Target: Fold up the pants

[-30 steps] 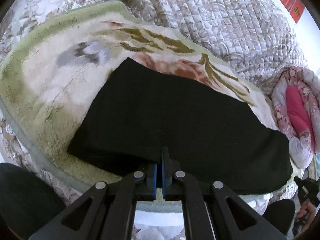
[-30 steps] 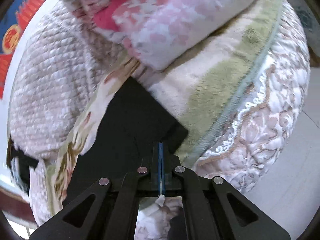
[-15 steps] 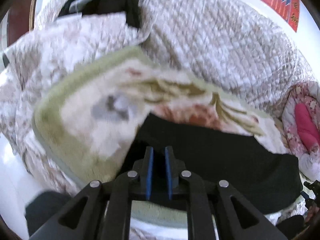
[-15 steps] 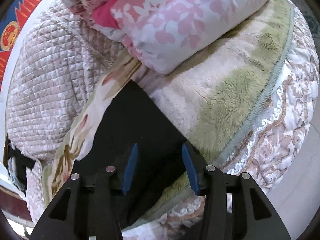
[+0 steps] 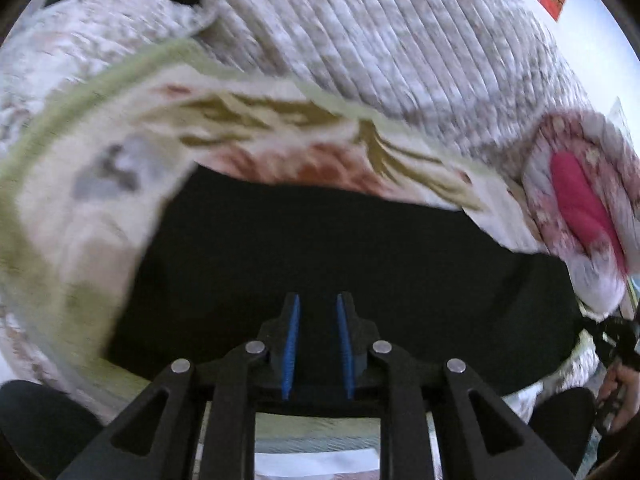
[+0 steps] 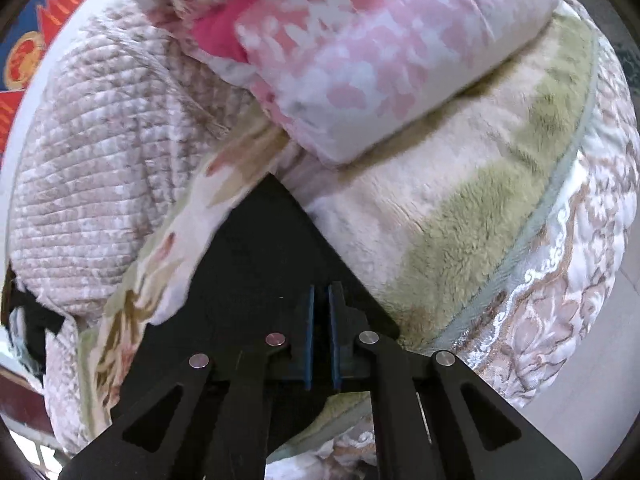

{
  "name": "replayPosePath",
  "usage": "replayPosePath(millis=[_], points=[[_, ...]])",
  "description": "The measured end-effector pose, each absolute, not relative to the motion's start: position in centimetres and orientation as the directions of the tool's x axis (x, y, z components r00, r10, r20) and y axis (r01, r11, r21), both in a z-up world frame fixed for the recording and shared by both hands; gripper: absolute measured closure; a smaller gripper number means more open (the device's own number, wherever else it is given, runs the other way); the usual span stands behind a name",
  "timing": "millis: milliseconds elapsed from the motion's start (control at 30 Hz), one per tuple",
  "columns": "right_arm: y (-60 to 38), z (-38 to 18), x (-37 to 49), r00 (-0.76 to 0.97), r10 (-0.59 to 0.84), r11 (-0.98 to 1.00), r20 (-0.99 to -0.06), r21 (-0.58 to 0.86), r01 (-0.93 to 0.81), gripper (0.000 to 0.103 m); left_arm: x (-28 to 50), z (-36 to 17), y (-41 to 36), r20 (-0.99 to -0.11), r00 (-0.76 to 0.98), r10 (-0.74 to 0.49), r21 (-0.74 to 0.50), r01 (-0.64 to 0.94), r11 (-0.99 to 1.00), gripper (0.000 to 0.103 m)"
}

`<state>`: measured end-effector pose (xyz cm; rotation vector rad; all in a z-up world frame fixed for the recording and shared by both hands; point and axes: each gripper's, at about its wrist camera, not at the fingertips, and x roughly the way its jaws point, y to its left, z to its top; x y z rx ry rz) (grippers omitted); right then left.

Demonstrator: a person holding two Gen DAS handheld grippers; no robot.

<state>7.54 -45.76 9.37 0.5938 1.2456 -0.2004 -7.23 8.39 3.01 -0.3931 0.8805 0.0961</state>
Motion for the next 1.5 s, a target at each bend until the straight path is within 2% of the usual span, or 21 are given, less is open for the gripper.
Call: replayPosePath(millis=[100, 200, 233, 267, 333, 400, 500, 600, 667, 733, 833, 967, 1033, 1167, 1233, 1333, 1433, 1500], points=[[-46.2, 10.9, 6.6, 0.350, 0.169, 0.828, -0.921, 0.325, 0.457, 0.098, -7.2, 3.0, 7.3, -0.764, 0.637, -0.100, -0.289, -0.199, 0.936, 0.082], [-46.8, 9.4, 6.0, 0.283, 0.151, 0.831, -0.947, 0.277, 0.482, 0.097, -7.2, 3.1, 6.9, -0.761, 0.639, -0.110, -0.281, -0.172, 0.944, 0.082], [-46.9, 8.5, 6.0, 0.238, 0.162, 0.833, -0.958, 0.262, 0.488, 0.094, -7.1, 2.9, 6.8, -0.766, 0.633, -0.115, -0.280, -0.168, 0.945, 0.082], [-46.9, 8.1, 6.0, 0.213, 0.157, 0.836, -0.964, 0.245, 0.492, 0.086, -7.0, 2.6, 6.8, -0.772, 0.624, -0.121, -0.281, -0.165, 0.946, 0.082], [-46.4, 9.4, 6.1, 0.239, 0.083, 0.854, -0.968, 0.193, 0.484, 0.083, -6.9, 2.2, 6.8, -0.788, 0.601, -0.130, -0.279, -0.161, 0.947, 0.082], [-45.3, 11.1, 6.5, 0.302, 0.066, 0.880, -0.951, 0.198, 0.432, 0.083, -7.0, 2.3, 6.9, -0.788, 0.602, -0.125, -0.273, -0.160, 0.949, 0.082], [-41.5, 11.9, 7.2, 0.333, 0.150, 0.927, -0.931, 0.250, 0.280, 0.079, -7.0, 2.7, 6.9, -0.777, 0.619, -0.111, -0.264, -0.161, 0.951, 0.082], [-37.3, 9.2, 7.4, 0.222, 0.230, 0.953, -0.948, 0.266, 0.148, 0.074, -6.4, 2.8, 6.4, -0.777, 0.618, -0.124, -0.266, -0.142, 0.954, 0.082], [-37.5, 6.0, 6.8, 0.094, 0.225, 0.945, -0.970, 0.241, 0.220, 0.073, -6.1, 2.4, 6.3, -0.787, 0.602, -0.130, -0.265, -0.140, 0.954, 0.082], [-38.6, 6.4, 6.4, 0.126, 0.256, 0.914, -0.958, 0.282, 0.290, 0.074, -6.2, 1.8, 6.7, -0.807, 0.577, -0.124, -0.260, -0.159, 0.953, 0.082], [-38.1, 8.5, 7.3, 0.178, 0.187, 0.946, -0.966, 0.226, 0.233, 0.073, -7.0, 1.7, 8.1, -0.806, 0.584, -0.095, -0.249, -0.190, 0.950, 0.082], [-37.1, 8.8, 9.8, 0.238, 0.200, 0.957, -0.950, 0.242, 0.159, 0.073, -5.6, 2.0, 10.2, -0.803, 0.594, -0.050, -0.237, -0.242, 0.941, 0.082], [-36.2, 7.9, 11.3, 0.275, 0.228, 0.958, -0.934, 0.266, 0.110, 0.067, -4.4, 2.6, 10.5, -0.785, 0.618, -0.045, -0.234, -0.228, 0.945, 0.082], [-35.2, 5.3, 14.0, 0.291, 0.193, 0.976, -0.937, 0.215, 0.043, 0.064, -1.3, 2.6, 10.7, -0.772, 0.636, -0.021, -0.191, -0.200, 0.961, 0.082], [-36.8, 3.9, 14.5, 0.280, 0.138, 0.978, -0.950, 0.174, 0.112, 0.064, 0.1, 1.4, 11.7, -0.805, 0.593, 0.029, -0.151, -0.252, 0.956, 0.082], [-38.9, 3.8, 14.3, 0.295, 0.201, 0.950, -0.934, 0.260, 0.174, 0.065, 0.1, 0.3, 14.1, -0.827, 0.559, 0.060, -0.160, -0.336, 0.928, 0.082], [-37.2, 5.3, 13.7, 0.297, 0.118, 0.983, -0.948, 0.153, 0.099, 0.064, -1.2, 1.2, 15.0, -0.814, 0.570, 0.106, -0.142, -0.373, 0.917, 0.082], [-35.6, 5.9, 13.0, 0.284, 0.192, 0.976, -0.939, 0.213, 0.044, 0.064, -2.5, 1.9, 14.9, -0.802, 0.590, 0.088, -0.168, -0.365, 0.916, 0.082]])
